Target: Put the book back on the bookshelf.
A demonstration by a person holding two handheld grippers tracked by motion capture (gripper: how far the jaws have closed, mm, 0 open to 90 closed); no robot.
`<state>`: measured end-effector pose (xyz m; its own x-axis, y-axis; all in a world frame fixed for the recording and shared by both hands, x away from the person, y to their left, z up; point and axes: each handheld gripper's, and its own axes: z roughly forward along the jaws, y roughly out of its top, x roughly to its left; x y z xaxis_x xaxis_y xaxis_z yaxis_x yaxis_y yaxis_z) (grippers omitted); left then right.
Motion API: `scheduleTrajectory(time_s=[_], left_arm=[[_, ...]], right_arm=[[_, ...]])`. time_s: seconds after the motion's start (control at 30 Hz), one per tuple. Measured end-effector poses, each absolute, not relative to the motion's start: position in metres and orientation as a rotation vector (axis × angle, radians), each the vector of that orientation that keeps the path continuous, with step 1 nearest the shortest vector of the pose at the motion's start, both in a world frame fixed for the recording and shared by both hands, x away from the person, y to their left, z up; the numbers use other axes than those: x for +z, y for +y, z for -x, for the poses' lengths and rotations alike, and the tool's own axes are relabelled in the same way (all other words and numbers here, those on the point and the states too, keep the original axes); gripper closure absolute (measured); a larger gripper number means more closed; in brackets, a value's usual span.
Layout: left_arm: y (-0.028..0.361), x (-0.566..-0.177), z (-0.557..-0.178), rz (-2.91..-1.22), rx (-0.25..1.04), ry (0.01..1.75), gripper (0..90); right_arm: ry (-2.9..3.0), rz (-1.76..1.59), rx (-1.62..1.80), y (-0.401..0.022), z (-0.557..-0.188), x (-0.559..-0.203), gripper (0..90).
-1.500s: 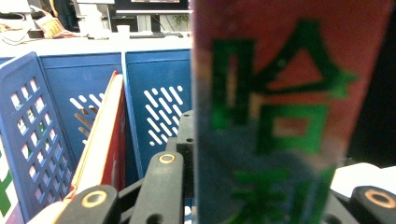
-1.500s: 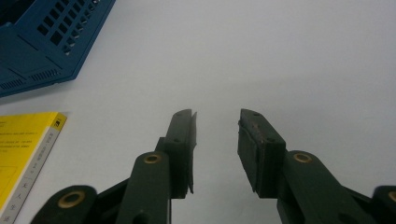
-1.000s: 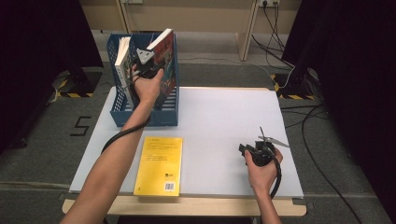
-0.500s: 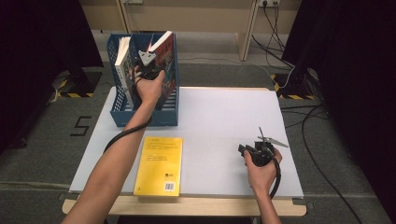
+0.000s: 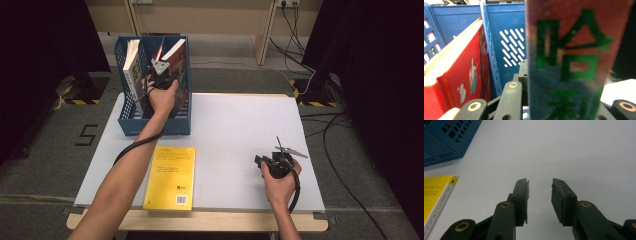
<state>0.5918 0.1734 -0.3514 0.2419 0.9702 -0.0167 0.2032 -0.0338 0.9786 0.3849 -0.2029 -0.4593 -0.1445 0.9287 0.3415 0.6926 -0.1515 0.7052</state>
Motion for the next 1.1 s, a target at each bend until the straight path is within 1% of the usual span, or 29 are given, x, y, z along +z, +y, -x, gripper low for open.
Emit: scheduleTrajectory(time_s=[0.63, 0.93, 1.1], left_arm=[[0.175, -0.378, -0.593, -1.521, 0.930, 1.182, 73.9], [0.182, -0.382, -0.577, -1.569, 0.960, 1.203, 72.5], [0.185, -0.386, -0.570, -1.570, 0.959, 1.182, 72.0]], right_arm=[[1.846, -1.835, 1.182, -0.200, -0.385, -0.460, 65.6], [1.854, -1.836, 1.184, -0.199, -0.383, -0.460, 65.3], [1.858, -1.829, 1.181, -0.196, -0.382, -0.459, 65.2]])
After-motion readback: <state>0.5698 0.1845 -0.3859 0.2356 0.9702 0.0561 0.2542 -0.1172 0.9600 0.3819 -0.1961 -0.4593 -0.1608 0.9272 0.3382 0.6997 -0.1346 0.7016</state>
